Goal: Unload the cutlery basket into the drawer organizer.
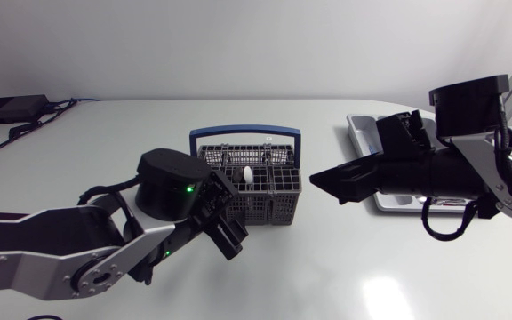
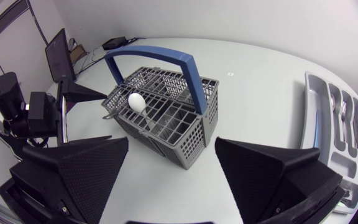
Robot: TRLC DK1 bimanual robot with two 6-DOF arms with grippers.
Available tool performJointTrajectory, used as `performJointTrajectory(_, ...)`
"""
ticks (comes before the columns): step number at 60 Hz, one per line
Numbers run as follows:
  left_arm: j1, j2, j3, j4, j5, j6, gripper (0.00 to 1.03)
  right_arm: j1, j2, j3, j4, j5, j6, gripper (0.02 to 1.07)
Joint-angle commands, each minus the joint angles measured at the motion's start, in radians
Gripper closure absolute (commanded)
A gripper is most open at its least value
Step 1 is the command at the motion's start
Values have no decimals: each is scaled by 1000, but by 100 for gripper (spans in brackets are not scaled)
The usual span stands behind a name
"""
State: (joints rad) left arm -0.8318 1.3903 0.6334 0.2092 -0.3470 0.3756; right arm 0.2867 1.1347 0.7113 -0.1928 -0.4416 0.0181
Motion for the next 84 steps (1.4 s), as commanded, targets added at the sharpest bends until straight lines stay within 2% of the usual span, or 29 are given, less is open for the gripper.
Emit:
performJointTrajectory(1,11,53,-8,22,-4,36,9,-6,23,-24,23,3,-23,7)
performJointTrajectory(11,23,69,-5,42,2,46,24,-14,45,-30,38,3,-26,7)
performJointTrajectory(30,43,81,-8,62,40,46,28,-18,68,-47,67,4,-26,7)
performJointTrajectory(47,65,78,-6,62,108,52,39,-18,76,-44,75,12,-26,7)
performJointTrajectory(68,65,64,-18,79,143,69,53,-18,80,-41,76,29,-24,7)
performJointTrajectory(84,79,19,-20,79,203,69,67,-18,86,-42,76,32,-24,7)
